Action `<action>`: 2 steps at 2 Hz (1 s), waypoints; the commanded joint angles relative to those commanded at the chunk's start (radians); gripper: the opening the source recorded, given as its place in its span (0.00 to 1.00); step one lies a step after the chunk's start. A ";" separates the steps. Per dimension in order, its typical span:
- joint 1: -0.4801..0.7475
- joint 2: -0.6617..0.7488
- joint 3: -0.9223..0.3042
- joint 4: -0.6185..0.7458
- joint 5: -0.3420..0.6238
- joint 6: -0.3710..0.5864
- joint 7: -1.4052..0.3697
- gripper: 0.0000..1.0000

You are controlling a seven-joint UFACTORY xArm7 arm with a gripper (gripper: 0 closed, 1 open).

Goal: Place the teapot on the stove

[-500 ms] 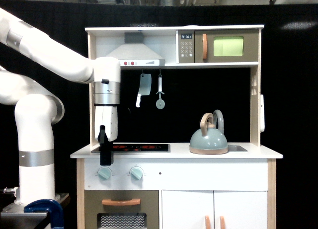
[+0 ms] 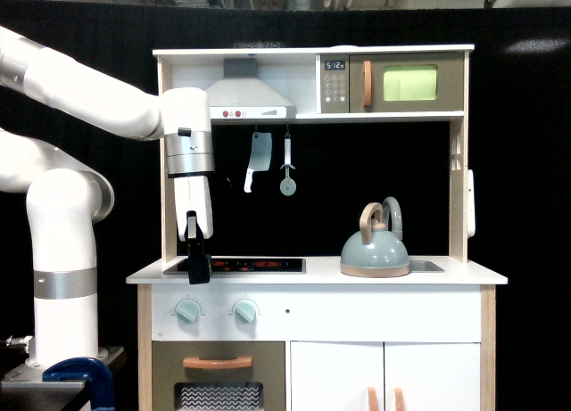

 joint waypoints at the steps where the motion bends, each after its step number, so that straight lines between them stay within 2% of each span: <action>1: 0.246 0.354 -0.255 0.269 0.042 -0.231 -0.541 1.00; 2: 0.424 0.523 -0.436 0.465 0.196 -0.213 -0.866 1.00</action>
